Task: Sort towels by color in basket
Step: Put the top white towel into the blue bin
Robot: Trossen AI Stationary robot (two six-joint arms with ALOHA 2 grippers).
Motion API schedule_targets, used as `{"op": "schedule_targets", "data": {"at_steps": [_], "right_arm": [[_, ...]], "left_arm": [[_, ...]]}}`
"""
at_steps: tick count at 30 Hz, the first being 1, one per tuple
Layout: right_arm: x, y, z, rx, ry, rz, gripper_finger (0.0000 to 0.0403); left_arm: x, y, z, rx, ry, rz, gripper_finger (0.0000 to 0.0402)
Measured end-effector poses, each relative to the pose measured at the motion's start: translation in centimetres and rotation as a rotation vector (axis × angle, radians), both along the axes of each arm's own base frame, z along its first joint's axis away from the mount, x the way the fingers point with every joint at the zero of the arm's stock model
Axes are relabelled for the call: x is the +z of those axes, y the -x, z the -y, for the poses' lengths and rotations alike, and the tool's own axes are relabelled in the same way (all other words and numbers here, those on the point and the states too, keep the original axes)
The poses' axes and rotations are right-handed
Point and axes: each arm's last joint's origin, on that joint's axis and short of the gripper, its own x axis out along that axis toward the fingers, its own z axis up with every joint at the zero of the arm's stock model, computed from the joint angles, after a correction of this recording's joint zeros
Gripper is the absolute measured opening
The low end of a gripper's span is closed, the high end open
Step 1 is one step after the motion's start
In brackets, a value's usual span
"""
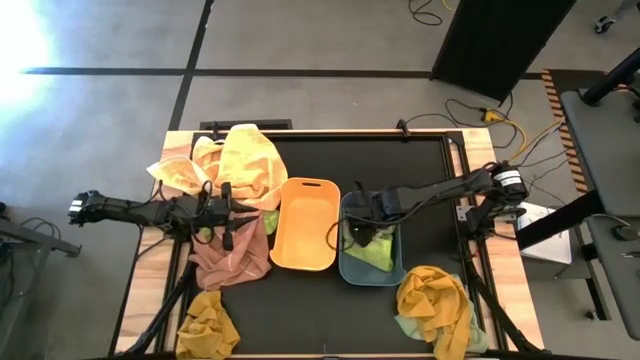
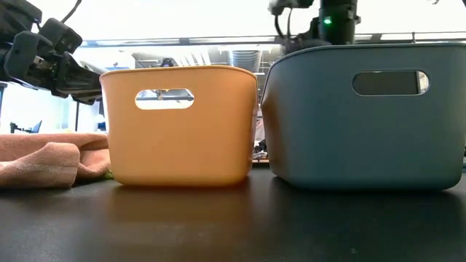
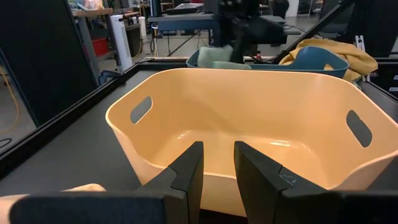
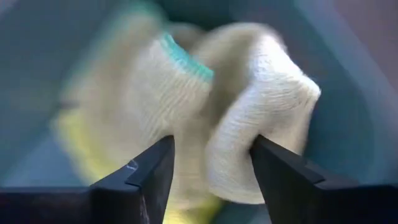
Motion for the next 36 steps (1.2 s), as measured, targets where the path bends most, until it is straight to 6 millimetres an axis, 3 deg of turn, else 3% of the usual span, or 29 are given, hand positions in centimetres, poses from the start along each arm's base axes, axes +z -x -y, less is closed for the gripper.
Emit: {"op": "schedule_targets", "data": {"at_steps": [6,11,18,26,30,36], "right_arm": [[-0.4,-2.0,-0.6,0.136,-0.121,0.18,0.0185],[-1.4,-1.5,-0.2,0.129,-0.057,0.146,0.0171],[-4.7,-0.2,0.2,0.041,-0.023,0.056,0.0146],[-8.0,-1.0,0.1,0.055,-0.049,-0.006,0.0135],[-6.6,-1.3,0.2,0.081,-0.051,-0.034,0.0142],[-2.0,-1.7,0.1,0.103,-0.033,0.065,0.0172]], "left_arm": [[0.0,0.0,0.0,0.0,0.0,0.0,0.0075],[0.0,0.0,0.0,0.0,0.0,0.0,0.0075],[0.0,0.0,0.0,0.0,0.0,0.0,0.0075],[0.0,0.0,0.0,0.0,0.0,-0.003,0.0075],[-0.1,0.0,0.0,0.0,-0.001,-0.006,0.0075],[-0.1,0.0,0.0,0.0,-0.001,-0.008,0.0075]]}}
